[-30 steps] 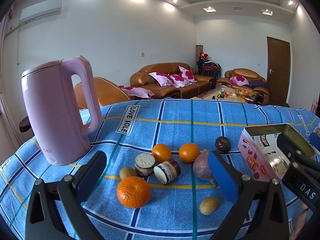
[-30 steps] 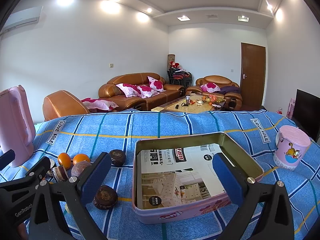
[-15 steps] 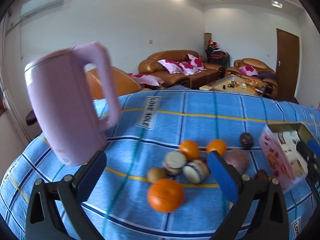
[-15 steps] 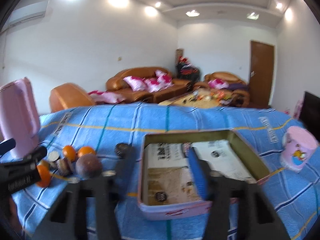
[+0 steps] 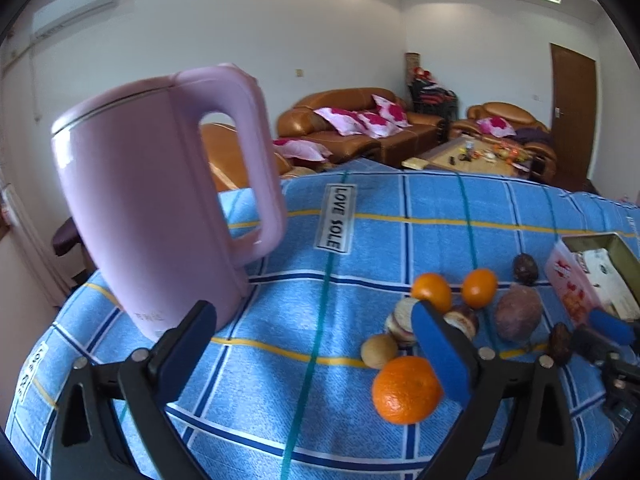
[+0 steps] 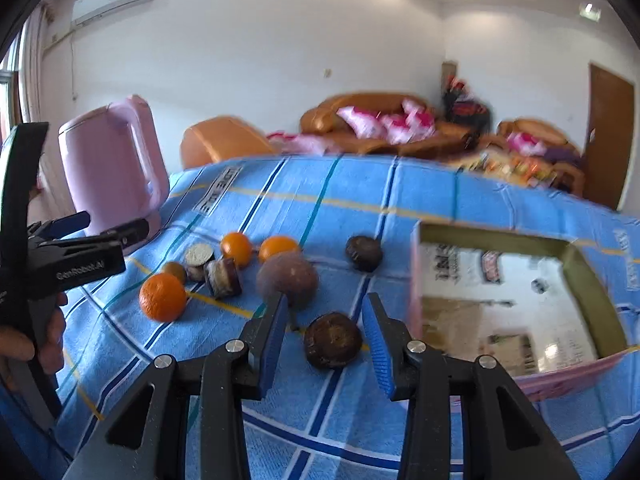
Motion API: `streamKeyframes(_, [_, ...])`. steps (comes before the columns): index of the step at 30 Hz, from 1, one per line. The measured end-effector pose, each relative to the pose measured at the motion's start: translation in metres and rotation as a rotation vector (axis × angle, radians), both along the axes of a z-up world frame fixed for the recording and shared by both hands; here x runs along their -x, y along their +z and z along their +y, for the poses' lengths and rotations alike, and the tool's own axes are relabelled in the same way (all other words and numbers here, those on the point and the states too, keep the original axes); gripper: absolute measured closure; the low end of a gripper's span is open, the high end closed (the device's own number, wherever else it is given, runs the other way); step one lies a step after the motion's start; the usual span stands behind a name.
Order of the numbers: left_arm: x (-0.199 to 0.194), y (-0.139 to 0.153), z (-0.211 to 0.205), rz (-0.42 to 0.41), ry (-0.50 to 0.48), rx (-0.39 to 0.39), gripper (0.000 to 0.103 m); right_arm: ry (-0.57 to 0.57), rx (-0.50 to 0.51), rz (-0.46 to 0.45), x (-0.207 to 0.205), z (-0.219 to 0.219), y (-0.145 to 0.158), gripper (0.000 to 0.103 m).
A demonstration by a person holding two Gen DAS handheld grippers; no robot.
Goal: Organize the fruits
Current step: 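Grasp the large orange with the left gripper while the right gripper grasps a dark brown fruit, then carry the orange into the tin box and open the left gripper while the right carries the dark fruit there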
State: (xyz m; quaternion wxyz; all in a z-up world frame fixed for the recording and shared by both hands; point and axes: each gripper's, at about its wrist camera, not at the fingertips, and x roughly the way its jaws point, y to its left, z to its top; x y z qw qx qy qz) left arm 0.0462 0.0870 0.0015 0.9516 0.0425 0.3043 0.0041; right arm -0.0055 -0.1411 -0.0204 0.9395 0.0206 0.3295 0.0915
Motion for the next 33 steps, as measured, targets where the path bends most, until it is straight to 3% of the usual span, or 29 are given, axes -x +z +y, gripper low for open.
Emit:
streamKeyframes(5, [-0.003, -0.007, -0.009, 0.084, -0.112, 0.052, 0.008, -0.019, 0.035, 0.075, -0.010, 0.003, -0.008, 0.062])
streamKeyframes(11, [0.002, -0.017, -0.034, 0.126, -0.189, -0.030, 0.008, -0.007, 0.182, 0.111, -0.018, 0.021, -0.014, 0.062])
streamKeyframes(18, [-0.004, -0.030, -0.033, 0.208, -0.162, -0.032, 0.008, 0.011, 0.356, 0.117, -0.020, 0.031, -0.018, 0.063])
streamKeyframes(19, [-0.005, -0.032, -0.032, 0.216, -0.161, -0.025, 0.010, 0.006, 0.373, 0.115, -0.018, 0.031, -0.019, 0.069])
streamKeyframes(22, [-0.010, -0.040, -0.030, 0.262, -0.158, -0.005, 0.020, 0.017, 0.391, 0.109, -0.011, 0.028, -0.017, 0.070])
streamKeyframes(24, [-0.013, -0.046, -0.029, 0.299, -0.171, 0.035, 0.027, 0.015, 0.387, 0.103, -0.009, 0.028, -0.016, 0.070])
streamKeyframes(26, [-0.016, -0.050, -0.028, 0.327, -0.180, 0.063, 0.044, 0.015, 0.340, 0.078, -0.005, 0.026, -0.009, 0.071])
streamKeyframes(28, [-0.018, -0.053, -0.025, 0.341, -0.184, 0.097, 0.054, 0.027, 0.258, 0.048, 0.002, 0.019, 0.000, 0.081])
streamKeyframes(33, [-0.019, -0.051, -0.017, 0.316, -0.157, 0.130, 0.055, 0.035, 0.091, -0.008, 0.003, 0.006, 0.014, 0.081])
